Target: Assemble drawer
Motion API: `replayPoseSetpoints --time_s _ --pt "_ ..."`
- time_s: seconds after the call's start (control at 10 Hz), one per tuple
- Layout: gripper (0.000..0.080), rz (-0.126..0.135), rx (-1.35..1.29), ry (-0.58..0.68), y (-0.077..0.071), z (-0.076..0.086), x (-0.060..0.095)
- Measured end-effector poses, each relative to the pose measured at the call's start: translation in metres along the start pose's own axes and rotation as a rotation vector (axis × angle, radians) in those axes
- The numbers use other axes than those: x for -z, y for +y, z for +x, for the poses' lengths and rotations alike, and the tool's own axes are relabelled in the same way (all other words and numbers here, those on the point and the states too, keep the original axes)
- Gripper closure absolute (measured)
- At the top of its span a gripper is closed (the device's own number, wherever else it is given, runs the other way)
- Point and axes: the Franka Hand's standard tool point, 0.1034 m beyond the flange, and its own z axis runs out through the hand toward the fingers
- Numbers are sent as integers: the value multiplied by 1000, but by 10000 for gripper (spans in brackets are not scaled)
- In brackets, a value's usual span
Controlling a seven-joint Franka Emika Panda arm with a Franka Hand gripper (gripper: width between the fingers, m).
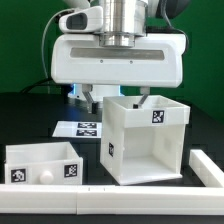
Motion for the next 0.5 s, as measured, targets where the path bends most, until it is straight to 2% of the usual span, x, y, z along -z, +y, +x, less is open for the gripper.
replayPoseSetpoints --time_s 0.1,0.2,0.3,0.4,0.5 --pt "410 0 1 0 0 0 0" --pt "595 0 1 0 0 0 0" --pt "595 6 -75 -1 -1 0 0" --pt "751 13 -155 -1 -2 0 0" --pt "766 19 -207 -2 -4 0 0"
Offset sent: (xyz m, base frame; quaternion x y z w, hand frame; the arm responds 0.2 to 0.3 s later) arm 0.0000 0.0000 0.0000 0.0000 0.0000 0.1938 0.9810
